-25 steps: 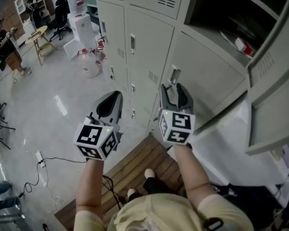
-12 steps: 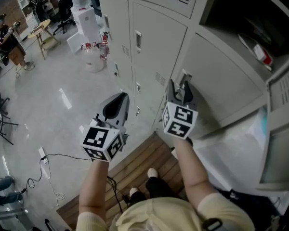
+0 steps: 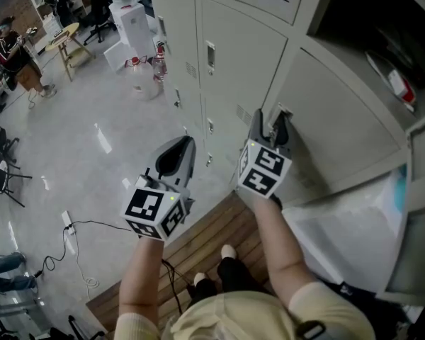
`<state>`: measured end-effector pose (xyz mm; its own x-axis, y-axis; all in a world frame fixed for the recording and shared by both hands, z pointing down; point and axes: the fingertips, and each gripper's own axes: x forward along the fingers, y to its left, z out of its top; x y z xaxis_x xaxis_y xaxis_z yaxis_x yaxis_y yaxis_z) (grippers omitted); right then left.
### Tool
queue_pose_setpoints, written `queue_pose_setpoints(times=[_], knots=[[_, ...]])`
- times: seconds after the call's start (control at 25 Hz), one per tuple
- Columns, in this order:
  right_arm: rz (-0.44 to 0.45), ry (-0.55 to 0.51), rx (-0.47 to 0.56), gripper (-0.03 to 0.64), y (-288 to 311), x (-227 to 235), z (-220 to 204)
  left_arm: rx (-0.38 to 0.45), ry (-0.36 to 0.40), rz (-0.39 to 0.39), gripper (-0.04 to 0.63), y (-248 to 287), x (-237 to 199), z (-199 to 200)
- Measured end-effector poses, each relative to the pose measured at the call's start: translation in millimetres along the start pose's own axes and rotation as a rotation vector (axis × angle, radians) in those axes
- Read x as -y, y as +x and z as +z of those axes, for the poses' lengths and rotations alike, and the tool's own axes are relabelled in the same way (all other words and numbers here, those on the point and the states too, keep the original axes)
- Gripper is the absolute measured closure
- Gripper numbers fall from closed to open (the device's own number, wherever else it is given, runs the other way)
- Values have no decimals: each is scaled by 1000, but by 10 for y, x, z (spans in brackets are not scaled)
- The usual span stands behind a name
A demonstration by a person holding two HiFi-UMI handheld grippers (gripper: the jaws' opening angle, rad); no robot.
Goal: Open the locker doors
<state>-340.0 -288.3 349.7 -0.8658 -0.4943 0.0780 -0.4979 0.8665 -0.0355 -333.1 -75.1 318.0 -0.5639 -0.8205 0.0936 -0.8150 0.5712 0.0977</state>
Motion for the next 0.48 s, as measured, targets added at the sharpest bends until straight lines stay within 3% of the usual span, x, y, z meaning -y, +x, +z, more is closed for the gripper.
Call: queue_pose_setpoints(times=[0.48], knots=[[42, -15, -9, 400, -75, -112, -43, 0, 2, 45, 589, -204, -117, -10]])
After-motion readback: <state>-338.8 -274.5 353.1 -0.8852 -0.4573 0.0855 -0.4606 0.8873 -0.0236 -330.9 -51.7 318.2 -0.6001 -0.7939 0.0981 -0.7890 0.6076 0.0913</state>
